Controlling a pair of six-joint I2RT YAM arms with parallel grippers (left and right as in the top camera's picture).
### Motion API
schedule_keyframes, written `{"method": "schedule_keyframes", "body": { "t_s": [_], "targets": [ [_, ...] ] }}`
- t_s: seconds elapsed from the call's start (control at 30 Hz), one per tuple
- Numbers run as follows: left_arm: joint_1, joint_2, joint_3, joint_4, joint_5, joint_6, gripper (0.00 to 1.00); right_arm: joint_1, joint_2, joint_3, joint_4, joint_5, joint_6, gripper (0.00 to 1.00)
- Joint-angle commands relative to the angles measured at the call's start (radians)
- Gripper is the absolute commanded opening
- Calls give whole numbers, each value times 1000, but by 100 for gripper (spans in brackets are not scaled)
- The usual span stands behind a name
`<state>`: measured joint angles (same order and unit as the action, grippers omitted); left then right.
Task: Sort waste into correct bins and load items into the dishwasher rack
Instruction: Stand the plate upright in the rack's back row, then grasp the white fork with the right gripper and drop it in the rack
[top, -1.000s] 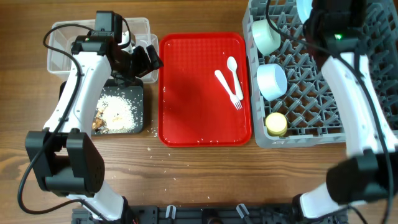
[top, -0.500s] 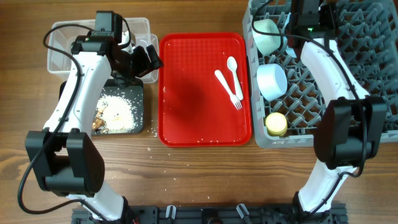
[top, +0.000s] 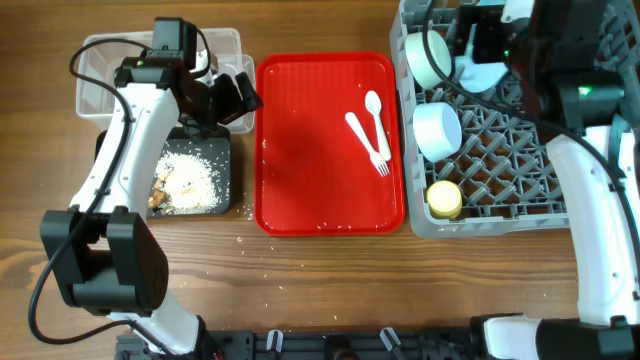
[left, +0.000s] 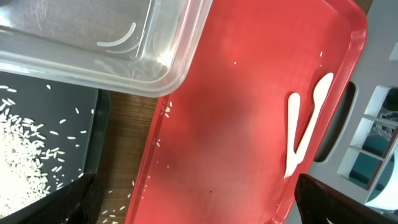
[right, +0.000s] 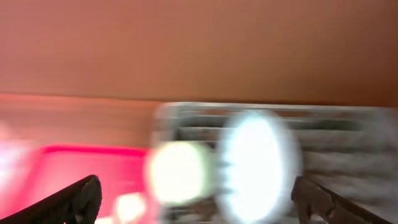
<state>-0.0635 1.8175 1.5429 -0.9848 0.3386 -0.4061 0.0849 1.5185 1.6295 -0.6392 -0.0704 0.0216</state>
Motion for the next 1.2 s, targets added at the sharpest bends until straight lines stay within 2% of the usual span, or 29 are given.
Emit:
{"method": "schedule_keyframes", "body": {
  "t_s": [0.0,0.1,0.23,0.33,0.47,0.63,0.7,0.8,1.0,1.17],
  "targets": [
    [8,-18,11,1,8,-6,100,7,18,0,-3,-453,166,100],
    [8,-18,11,1,8,-6,100,66,46,0,-56,-415,151,100],
    [8,-18,11,1,8,-6,100,233,56,0,-172,-76,135,100],
    [8,-18,11,1,8,-6,100,306,94,0,-231,66,138,96],
    [8,-18,11,1,8,-6,100,328,201,0,-294,77,128,88],
    [8,-18,11,1,8,-6,100,328,387,0,-344,77,34,76],
    [8,-18,11,1,8,-6,100,328,460,0,-358,73,-4,64],
    [8,-18,11,1,8,-6,100,328,542,0,-368,70,-22,40],
    [8,-18,11,1,8,-6,100,328,632,-3,-346,70,-46,37],
    [8,-18,11,1,8,-6,100,328,640,-48,-327,71,-45,35]
  ]
}}
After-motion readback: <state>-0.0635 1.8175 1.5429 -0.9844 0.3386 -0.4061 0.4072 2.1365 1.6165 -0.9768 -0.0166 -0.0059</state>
